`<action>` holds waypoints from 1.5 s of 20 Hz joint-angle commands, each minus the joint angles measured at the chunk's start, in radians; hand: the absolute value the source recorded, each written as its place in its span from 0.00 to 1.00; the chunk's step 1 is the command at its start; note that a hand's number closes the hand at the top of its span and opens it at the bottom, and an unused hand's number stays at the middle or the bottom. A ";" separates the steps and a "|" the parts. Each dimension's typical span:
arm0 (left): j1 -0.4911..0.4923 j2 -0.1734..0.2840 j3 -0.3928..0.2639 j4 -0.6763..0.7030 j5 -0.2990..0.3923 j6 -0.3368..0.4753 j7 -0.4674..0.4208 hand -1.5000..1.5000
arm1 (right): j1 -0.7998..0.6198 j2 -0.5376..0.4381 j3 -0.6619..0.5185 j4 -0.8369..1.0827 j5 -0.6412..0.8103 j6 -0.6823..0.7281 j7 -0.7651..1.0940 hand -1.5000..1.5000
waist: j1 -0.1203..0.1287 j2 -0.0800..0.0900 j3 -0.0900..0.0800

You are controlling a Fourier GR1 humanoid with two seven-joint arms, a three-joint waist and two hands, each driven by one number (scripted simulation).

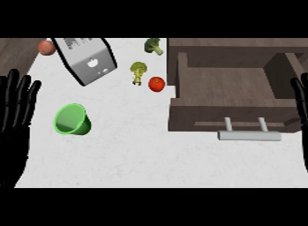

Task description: Pick up the cup, place it into the drawer and close the drawer

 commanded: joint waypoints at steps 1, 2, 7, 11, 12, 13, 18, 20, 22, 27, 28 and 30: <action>0.001 0.028 0.042 0.090 0.046 -0.070 -0.101 0.00 | -0.083 0.016 0.003 0.057 0.008 -0.015 0.010 0.00 | -0.013 0.012 -0.012; -0.014 0.071 0.116 0.030 0.108 -0.091 -0.032 0.00 | -0.048 0.006 -0.008 0.003 -0.036 0.014 0.043 0.00 | -0.014 0.011 -0.012; -0.002 0.001 0.192 0.178 0.260 -0.051 0.058 0.00 | 0.014 -0.002 0.084 0.019 -0.044 0.082 0.110 0.00 | -0.007 0.013 -0.014; -0.046 0.029 0.271 0.314 0.320 -0.084 0.000 0.00 | -0.033 -0.009 0.049 0.065 -0.089 0.094 0.135 0.00 | -0.017 0.013 -0.013; -0.006 0.029 0.255 0.301 0.311 -0.106 -0.006 0.00 | -0.054 -0.024 0.034 0.072 -0.102 0.110 0.150 0.00 | -0.014 0.012 -0.012; -0.085 0.090 0.334 0.376 0.389 -0.138 0.008 0.00 | -0.081 -0.047 -0.005 0.105 -0.145 0.134 0.155 0.00 | -0.016 0.013 -0.012; -0.059 0.060 0.304 0.491 0.275 -0.116 -0.091 0.00 | -0.137 -0.006 0.001 0.208 -0.107 0.114 0.101 0.00 | -0.014 0.013 -0.012; -0.152 0.103 0.319 0.551 0.291 -0.101 -0.039 0.00 | -0.144 -0.022 -0.011 0.208 -0.103 0.135 0.089 0.00 | -0.017 0.012 -0.012; -0.082 0.100 0.333 0.641 0.290 -0.171 -0.134 0.00 | -0.169 -0.014 0.001 0.156 -0.089 0.101 0.156 0.00 | -0.017 0.012 -0.012; -0.079 0.128 0.354 0.788 0.259 -0.204 -0.234 0.00 | -0.155 -0.022 -0.023 0.150 -0.107 0.125 0.134 0.00 | -0.017 0.012 -0.012; -0.171 0.098 0.330 0.902 0.199 -0.140 -0.280 0.00 | -0.155 -0.014 -0.013 0.254 -0.081 0.149 0.015 0.00 | -0.021 0.014 -0.012; -0.137 0.118 0.356 0.938 0.207 -0.160 -0.310 0.00 | -0.276 -0.040 -0.038 0.277 -0.083 0.127 0.113 0.00 | -0.015 0.014 -0.012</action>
